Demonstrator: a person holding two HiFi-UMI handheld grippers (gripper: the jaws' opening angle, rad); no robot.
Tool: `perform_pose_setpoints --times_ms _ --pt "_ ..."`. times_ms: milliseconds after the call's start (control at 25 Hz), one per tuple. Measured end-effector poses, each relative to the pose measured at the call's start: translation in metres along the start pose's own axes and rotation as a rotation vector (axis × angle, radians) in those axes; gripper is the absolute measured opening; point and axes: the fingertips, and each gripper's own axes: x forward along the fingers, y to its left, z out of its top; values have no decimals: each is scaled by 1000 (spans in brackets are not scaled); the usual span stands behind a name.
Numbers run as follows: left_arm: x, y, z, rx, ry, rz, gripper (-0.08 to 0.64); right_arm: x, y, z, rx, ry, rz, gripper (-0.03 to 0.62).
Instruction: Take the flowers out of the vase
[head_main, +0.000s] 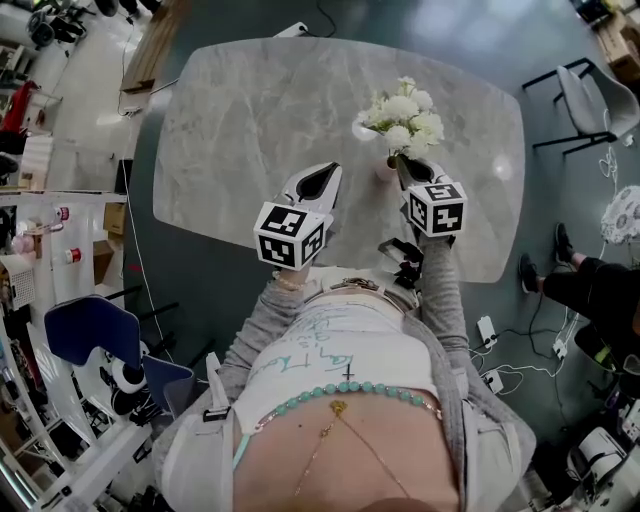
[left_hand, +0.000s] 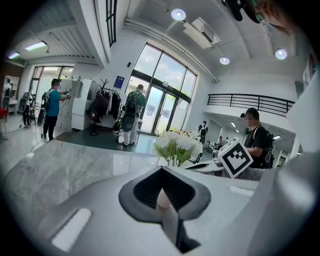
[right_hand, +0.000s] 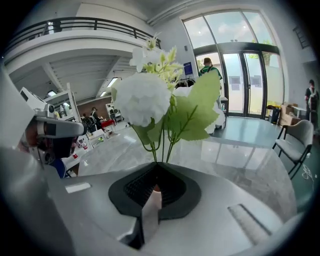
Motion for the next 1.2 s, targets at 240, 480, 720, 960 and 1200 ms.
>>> perform_pose_setpoints --times_ms 240,480,720,960,1200 --pt "-1 0 -2 -7 1 1 2 7 2 -9 -4 14 15 29" --pt "-2 0 -4 -14 3 2 2 10 -2 -17 7 28 7 39" --pt "-2 -1 -5 -18 7 0 1 12 -4 -21 20 32 19 76" --pt "2 1 -6 -18 12 -3 2 20 -5 -14 21 5 38 145" --pt "0 1 -7 -20 12 -5 2 25 0 1 -1 -29 48 176"
